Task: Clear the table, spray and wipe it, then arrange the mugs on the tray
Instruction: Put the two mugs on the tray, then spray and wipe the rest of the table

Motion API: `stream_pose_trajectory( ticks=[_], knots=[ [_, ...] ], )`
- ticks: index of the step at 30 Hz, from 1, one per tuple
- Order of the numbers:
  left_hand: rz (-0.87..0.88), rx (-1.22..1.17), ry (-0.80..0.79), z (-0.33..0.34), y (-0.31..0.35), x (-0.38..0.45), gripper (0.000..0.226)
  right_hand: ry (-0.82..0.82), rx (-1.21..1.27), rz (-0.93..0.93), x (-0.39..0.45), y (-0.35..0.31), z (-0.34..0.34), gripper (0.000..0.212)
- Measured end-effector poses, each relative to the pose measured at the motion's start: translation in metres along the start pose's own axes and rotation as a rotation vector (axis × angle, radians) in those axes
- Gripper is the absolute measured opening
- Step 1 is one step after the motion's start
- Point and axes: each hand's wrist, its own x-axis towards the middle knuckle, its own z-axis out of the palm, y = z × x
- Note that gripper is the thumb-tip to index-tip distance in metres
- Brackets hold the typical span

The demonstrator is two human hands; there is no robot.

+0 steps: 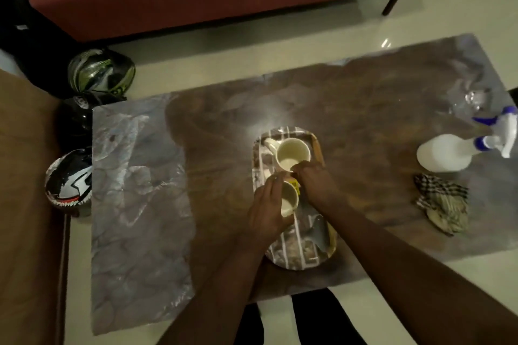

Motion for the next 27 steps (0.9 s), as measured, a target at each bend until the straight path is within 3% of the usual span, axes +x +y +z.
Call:
stream_pose_trajectory(
  ticks=[5, 8, 11, 14, 19, 27],
  knots=[
    [-0.012, 0.004, 0.022, 0.004, 0.010, -0.005, 0.101, -0.033, 0.031, 0.014, -0.007, -0.005, -0.006, 0.025],
    [-0.024, 0.016, 0.031, -0.005, 0.018, -0.015, 0.090, 0.004, 0.043, 0.018, -0.026, -0.006, -0.013, 0.039],
    [-0.129, 0.192, 0.226, -0.022, 0.041, -0.024, 0.065, 0.131, 0.122, 0.008, -0.050, 0.005, -0.025, 0.045],
    [-0.016, 0.164, 0.333, -0.033, 0.088, -0.012, 0.046, 0.188, 0.260, 0.047, -0.072, 0.026, -0.037, 0.043],
    [0.178, -0.124, 0.137, -0.012, 0.182, 0.031, 0.041, 0.212, 0.376, 0.152, -0.109, 0.087, -0.038, 0.044],
    [0.218, -0.104, -0.090, 0.046, 0.266, 0.081, 0.059, 0.271, 0.338, 0.492, -0.162, 0.182, -0.009, 0.042]
  ],
)
